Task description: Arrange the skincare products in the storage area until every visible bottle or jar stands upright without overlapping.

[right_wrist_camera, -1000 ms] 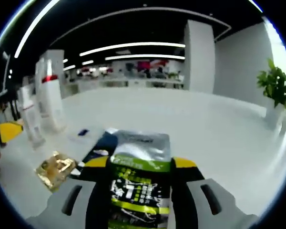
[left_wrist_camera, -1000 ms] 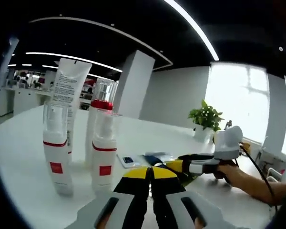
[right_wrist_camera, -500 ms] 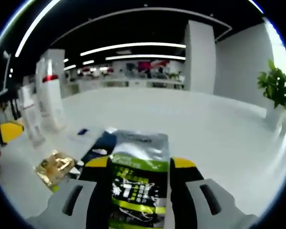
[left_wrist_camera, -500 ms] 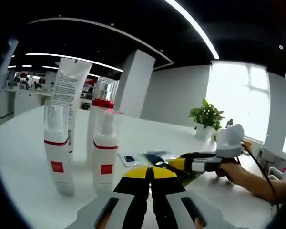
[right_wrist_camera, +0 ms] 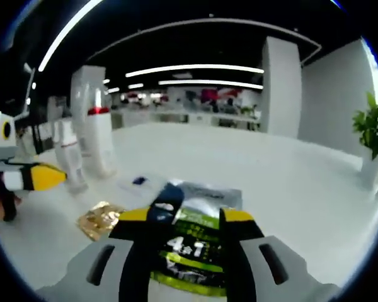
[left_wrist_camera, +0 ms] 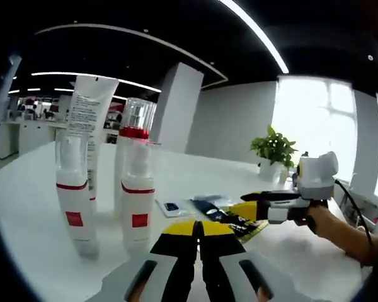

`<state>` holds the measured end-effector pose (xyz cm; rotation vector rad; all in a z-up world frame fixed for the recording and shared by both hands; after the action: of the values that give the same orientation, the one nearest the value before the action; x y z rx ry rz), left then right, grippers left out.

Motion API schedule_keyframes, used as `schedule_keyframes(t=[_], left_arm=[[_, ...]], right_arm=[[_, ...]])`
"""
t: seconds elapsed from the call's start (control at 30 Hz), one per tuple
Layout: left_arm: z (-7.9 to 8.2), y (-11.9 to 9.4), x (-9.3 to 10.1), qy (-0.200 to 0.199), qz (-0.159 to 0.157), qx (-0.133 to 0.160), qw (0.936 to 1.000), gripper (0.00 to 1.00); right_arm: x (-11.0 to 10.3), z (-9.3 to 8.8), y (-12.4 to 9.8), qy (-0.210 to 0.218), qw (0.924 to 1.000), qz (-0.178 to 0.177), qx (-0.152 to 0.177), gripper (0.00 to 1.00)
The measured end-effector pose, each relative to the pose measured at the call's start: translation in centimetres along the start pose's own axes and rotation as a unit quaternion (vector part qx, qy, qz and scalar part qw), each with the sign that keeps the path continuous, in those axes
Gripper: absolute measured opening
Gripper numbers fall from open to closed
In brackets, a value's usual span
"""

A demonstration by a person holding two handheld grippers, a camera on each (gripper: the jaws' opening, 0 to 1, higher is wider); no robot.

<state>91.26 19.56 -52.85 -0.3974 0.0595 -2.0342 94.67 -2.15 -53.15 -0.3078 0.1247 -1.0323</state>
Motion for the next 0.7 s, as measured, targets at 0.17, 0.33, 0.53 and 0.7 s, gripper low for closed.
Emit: schedule_keyframes(t=[0.17,0.33,0.53,0.7], left_arm=[[0.2,-0.2,0.4,0.023,0.002,0.014,0.9996,0.01],[0.3,-0.2,0.6,0.066,0.014,0.039,0.997,0.03],[1.1,-0.8,1.5,0.087,-0.017,0.089,0.992,0.09],[1.6,-1.2,2.1,0.103,-0.027,0.124,0.9866,0.18]], right_arm=[[-0.5,0.4,-0.2,0.008,0.9995,0.02,0.022,0.36],[-0.6,0.0,0.0,0.022,0.9986,0.038,0.03,0.41],[-1.1,1.0,-0.2,0.052,0.9924,0.072,0.085,0.56],[-1.4,1.3,-0.1,0.06,0.9886,0.084,0.11,0.78]])
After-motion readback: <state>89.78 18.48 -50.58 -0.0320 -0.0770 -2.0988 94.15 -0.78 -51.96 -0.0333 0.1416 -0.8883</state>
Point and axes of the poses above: the point that each gripper's makers call its tool centre point, and the gripper's own axes: y roughly forward along the fingers, x roughly to its right, z roughly out of its top, the point moved 8 cm from there along -y, roughly backward along the fingers, and after that the axes turned 10 degrees about z, right-handed, at the moved point
